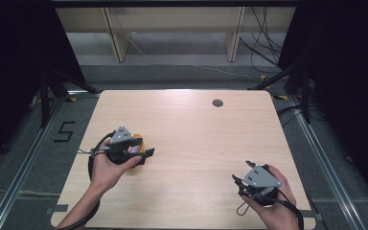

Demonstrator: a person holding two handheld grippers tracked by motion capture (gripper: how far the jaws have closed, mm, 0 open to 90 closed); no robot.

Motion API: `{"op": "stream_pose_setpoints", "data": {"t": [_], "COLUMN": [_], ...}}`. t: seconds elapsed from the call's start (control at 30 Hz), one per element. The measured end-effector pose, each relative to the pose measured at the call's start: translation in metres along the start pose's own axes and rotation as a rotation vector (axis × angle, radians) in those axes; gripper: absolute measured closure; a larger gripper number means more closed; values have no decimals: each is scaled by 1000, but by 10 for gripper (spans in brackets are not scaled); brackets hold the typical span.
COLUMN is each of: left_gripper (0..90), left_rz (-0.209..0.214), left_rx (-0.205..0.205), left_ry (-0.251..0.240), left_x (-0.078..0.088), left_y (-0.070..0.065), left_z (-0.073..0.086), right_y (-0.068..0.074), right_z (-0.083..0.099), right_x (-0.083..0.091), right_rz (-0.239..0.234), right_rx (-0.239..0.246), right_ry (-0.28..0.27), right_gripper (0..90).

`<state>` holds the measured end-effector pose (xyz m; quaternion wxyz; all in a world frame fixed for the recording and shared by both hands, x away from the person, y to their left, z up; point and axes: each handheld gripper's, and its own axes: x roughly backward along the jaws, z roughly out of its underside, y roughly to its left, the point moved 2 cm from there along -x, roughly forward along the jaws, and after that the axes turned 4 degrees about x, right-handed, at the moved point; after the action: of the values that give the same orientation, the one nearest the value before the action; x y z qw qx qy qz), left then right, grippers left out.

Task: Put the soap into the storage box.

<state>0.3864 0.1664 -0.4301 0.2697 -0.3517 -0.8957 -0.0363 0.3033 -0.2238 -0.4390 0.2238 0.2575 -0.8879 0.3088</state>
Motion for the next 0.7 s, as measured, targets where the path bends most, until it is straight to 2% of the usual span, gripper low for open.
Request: {"op": "stream_pose_setpoints", "data": {"t": [0.07, 0.17, 0.2, 0.33, 0.37, 0.43, 0.47, 0.53, 0.57, 0.7], "left_gripper": [356, 356, 356, 358, 359, 359, 359, 361, 364, 365], "left_rz": [4, 8, -3, -4, -7, -24, -20, -37, -48, -46], "left_rx": [-36, -53, -59, -32, -23, -13, -14, 15, 24, 48], "left_ry": [7, 20, 30, 18, 13, 12, 7, -3, -3, 17], "left_x": [8, 18, 20, 30, 32, 35, 36, 38, 39, 41], "left_y": [-1, -1, -1, -2, -2, -2, -2, -2, -2, -5], "left_z": [10, 29, 33, 52, 57, 67, 73, 89, 95, 110], "right_y": [-2, -5, -6, -6, -6, -6, -7, -7, -6, -6], "right_z": [2, 4, 5, 7, 8, 8, 9, 10, 11, 12], "right_x": [-1, -1, -2, -2, -3, -4, -4, -5, -5, -6], "right_rz": [2, -9, -13, -21, -19, -21, -26, -27, -28, -39], "right_rx": [-2, -24, -28, -30, -43, -47, -39, -53, -56, -64], "right_ry": [-2, 11, 16, 26, 26, 28, 32, 33, 34, 37], "right_gripper": [394, 394, 395, 392, 392, 392, 391, 392, 392, 391]}}
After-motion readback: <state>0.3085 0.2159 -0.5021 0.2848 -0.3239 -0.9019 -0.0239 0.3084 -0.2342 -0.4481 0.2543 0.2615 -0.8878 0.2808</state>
